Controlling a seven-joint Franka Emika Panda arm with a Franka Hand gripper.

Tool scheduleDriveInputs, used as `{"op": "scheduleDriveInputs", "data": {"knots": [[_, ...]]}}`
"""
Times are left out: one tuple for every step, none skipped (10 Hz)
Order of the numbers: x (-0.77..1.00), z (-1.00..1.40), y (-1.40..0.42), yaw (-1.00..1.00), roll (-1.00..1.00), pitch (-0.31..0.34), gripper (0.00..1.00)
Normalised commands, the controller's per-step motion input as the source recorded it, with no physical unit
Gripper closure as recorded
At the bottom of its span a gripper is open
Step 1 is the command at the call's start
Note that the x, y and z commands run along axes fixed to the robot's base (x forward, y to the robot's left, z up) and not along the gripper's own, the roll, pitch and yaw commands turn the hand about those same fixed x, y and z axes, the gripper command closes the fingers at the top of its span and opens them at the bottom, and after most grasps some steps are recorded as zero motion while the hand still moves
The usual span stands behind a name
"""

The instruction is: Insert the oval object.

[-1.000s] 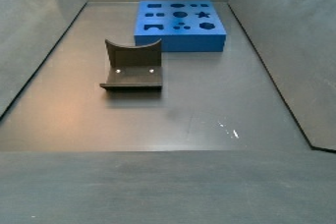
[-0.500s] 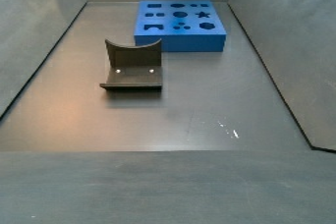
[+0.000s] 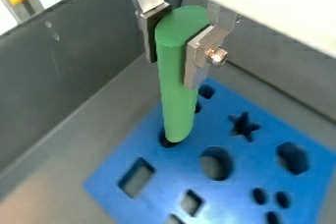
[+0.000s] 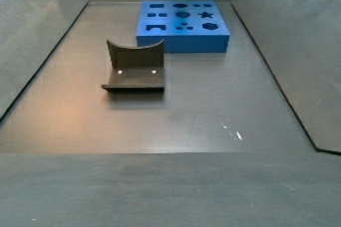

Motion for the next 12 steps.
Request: {"op": "scheduleDriveInputs", "data": {"knots": [[0.0, 0.0, 0.04, 0.0, 0.0, 0.0, 1.0], [0.0, 0.0, 0.01, 0.01, 0.0, 0.009, 1.0], [0.0, -0.3, 0.0, -0.07, 0.0, 0.0, 1.0], [0.04, -0.3, -0.08, -0.36, 0.0, 0.0, 1.0], [0.0, -0.2, -0.03, -0.37, -0.03, 0.0, 1.0], [0.0, 0.0, -0.04, -0.04, -0.02, 0.0, 1.0], [0.01, 0.0, -0.04, 0.0, 0.0, 0.0, 1.0], [0.07, -0.1, 0.0, 0.0, 0.0, 0.0, 1.0], [0.06, -0.14, 0.0, 0.0, 0.0, 0.0, 1.0], [0.12, -0.2, 0.0, 0.0, 0.0, 0.001, 1.0], [0.12, -0.2, 0.0, 0.0, 0.0, 0.0, 1.0], [0.17, -0.18, -0.02, 0.0, 0.0, 0.0, 1.0]]}}
